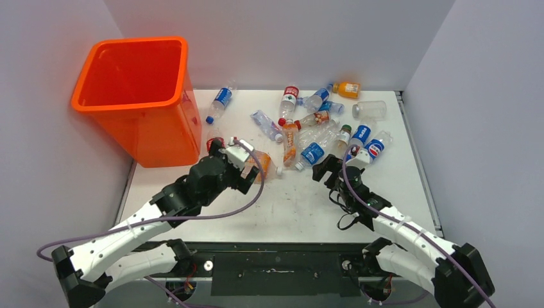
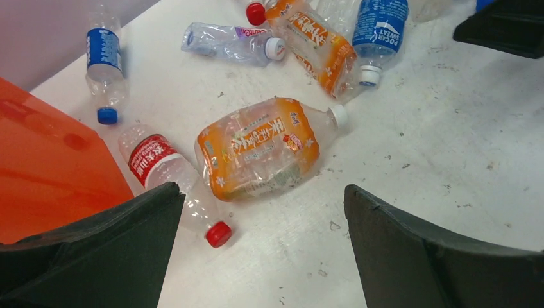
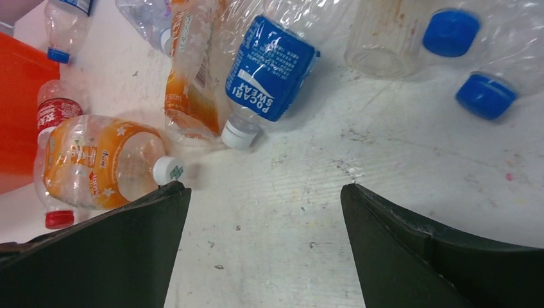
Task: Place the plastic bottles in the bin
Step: Place the plastic bottle in the trash bin, then pick up the plastic bottle at the center of the board.
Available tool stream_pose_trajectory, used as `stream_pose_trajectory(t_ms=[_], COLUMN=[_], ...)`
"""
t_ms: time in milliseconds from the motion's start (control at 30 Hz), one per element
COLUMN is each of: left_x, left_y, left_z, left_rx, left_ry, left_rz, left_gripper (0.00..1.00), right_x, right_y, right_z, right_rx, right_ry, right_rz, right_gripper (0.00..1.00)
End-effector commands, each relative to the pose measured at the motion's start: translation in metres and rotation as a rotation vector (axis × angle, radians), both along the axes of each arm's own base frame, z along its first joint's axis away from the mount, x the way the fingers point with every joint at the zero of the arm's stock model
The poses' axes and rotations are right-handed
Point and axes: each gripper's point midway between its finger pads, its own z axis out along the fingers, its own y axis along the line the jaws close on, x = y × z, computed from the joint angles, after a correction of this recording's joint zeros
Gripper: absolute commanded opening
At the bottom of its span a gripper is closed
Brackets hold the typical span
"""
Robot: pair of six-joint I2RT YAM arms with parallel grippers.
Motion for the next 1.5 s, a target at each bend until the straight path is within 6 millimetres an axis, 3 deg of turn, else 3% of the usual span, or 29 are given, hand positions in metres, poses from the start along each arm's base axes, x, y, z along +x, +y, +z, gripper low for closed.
stream_pose_trajectory(t_ms=[0, 200, 533, 900, 1033, 1200, 1300, 1467], left_x=[-0.020, -0.037, -0.031, -0.032, -0.031, -0.031, -0.031, -0.031], left_y=[-0.001, 0.001, 0.025, 0.024, 0.023, 0.025, 0.024, 0.023], left_z=[0.032, 0.035, 0.030, 0.028, 0.025, 0.026, 0.025, 0.025], left_rx=[-0.252, -0.430, -0.397, -0.382, -0.372, -0.380, -0.378, -0.376], left_ry=[-0.086, -0.130, -0.189, -0.180, -0.172, -0.177, -0.175, -0.172], left_rz=[-0.065, -0.119, -0.019, -0.026, -0.022, -0.017, -0.020, -0.024], left_gripper=[0.96, 0.96, 0.96, 0.96, 0.96, 0.96, 0.96, 0.96], right_x=[0.026, 0.054, 0.091, 0.124, 0.128, 0.124, 0.120, 0.104], right_y=[0.036, 0.036, 0.038, 0.036, 0.038, 0.041, 0.043, 0.042], right_z=[0.028, 0.008, -0.028, -0.051, -0.062, -0.064, -0.058, -0.029], right_rx=[0.244, 0.250, 0.248, 0.254, 0.235, 0.281, 0.309, 0.367], right_ry=[-0.112, -0.097, -0.069, -0.040, -0.014, -0.025, -0.044, -0.098], right_rz=[0.032, -0.069, -0.158, -0.188, -0.186, -0.174, -0.156, -0.120], right_gripper=[0.91, 0.91, 0.90, 0.99, 0.87, 0.57, 0.44, 0.38])
